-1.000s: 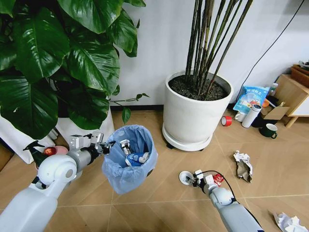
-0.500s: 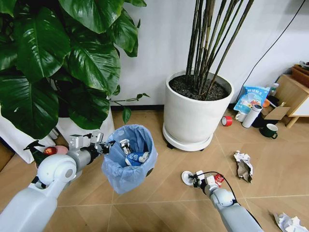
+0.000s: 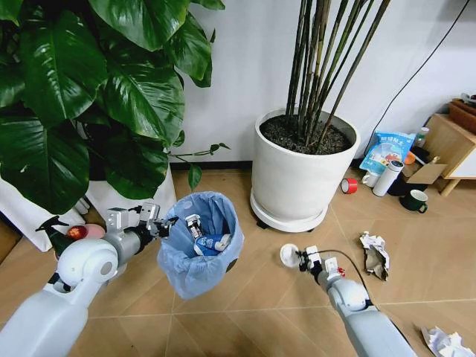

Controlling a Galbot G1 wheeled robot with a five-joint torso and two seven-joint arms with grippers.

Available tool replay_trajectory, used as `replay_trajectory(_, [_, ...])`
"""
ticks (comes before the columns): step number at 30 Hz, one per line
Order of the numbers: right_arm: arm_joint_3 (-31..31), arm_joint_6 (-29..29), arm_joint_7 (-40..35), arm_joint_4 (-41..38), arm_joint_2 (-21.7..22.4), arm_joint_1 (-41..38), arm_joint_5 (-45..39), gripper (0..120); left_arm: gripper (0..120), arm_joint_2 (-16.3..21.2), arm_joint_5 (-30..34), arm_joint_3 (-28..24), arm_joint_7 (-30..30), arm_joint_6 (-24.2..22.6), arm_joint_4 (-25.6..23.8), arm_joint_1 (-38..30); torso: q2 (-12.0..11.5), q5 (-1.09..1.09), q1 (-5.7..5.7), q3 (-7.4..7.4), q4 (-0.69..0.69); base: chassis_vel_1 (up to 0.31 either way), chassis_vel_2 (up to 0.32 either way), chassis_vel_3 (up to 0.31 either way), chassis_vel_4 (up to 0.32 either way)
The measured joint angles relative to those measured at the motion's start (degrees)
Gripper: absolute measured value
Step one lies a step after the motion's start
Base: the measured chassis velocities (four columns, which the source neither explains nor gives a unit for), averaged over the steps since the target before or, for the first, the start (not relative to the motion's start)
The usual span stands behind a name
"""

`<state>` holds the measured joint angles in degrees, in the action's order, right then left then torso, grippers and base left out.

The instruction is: Pick up the trash bin and place the garbage on the floor into it.

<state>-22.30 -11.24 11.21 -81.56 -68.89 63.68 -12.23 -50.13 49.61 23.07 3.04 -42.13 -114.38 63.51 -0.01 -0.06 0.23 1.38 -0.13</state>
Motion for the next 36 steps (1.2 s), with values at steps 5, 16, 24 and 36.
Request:
replay_trajectory(5, [-1.17,-0.97,-0.03,-10.07,3.44,0.49,-3.91,0,0,-0.14,0.01,-1.06,-0.04,0.0,-0.01,-0.58,0.0,0.0,0.0,-0.01,-0.01,0.0,0.0,0.0,0.0])
replay_trajectory(16, [5.32,-8.24,-3.33,-33.68,13.12,-3.27,-19.57,0,0,-0.21,-2.25,-6.79,-0.62,0.0,1.46,-3.68,0.0,-0.01,-0.01,-0.01,0.0,0.0,0.0,0.0,0.0])
replay_trajectory(24, [15.25,-9.99,-5.27,-35.58,12.82,-8.82,-21.7,0,0,1.3,-1.2,-12.79,-0.23,0.0,2.71,-7.97,0.0,0.03,-0.01,-0.01,0.0,0.0,0.0,0.0,0.0])
replay_trajectory(36, [22.87,-11.85,-2.94,-36.04,14.37,-10.79,-20.68,16,0,1.52,-0.52,-13.81,-0.29,0.0,3.64,-9.63,0.0,0.01,-0.01,0.0,-0.01,0.0,0.0,0.0,0.0])
